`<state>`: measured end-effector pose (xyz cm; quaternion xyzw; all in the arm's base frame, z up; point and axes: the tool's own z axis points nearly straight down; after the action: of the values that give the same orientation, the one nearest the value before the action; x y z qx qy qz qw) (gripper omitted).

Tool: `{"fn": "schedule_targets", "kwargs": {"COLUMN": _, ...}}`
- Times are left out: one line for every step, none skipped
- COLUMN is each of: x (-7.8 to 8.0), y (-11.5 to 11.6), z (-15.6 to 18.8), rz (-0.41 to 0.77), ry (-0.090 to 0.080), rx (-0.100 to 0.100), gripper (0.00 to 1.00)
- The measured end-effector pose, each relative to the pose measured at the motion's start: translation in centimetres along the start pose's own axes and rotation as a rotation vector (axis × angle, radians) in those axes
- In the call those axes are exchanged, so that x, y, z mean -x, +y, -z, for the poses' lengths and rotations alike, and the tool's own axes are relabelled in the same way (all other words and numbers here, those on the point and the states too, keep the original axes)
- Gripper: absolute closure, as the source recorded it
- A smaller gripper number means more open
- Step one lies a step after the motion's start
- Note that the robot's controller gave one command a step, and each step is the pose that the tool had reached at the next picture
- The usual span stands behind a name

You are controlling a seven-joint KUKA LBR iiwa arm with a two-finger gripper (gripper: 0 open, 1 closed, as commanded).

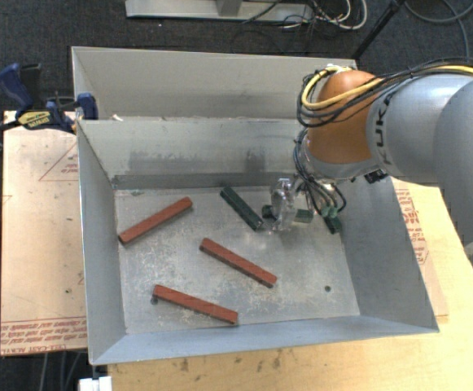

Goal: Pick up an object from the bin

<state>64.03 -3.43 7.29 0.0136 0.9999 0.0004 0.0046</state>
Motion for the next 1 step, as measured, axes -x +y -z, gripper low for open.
{"fn": "schedule_targets", "kwargs": {"x": -0.14, "y": 0.00, "z": -0.17, "rz": 0.000, "ry": 0.004, "rx": 0.000, "gripper": 0.00}}
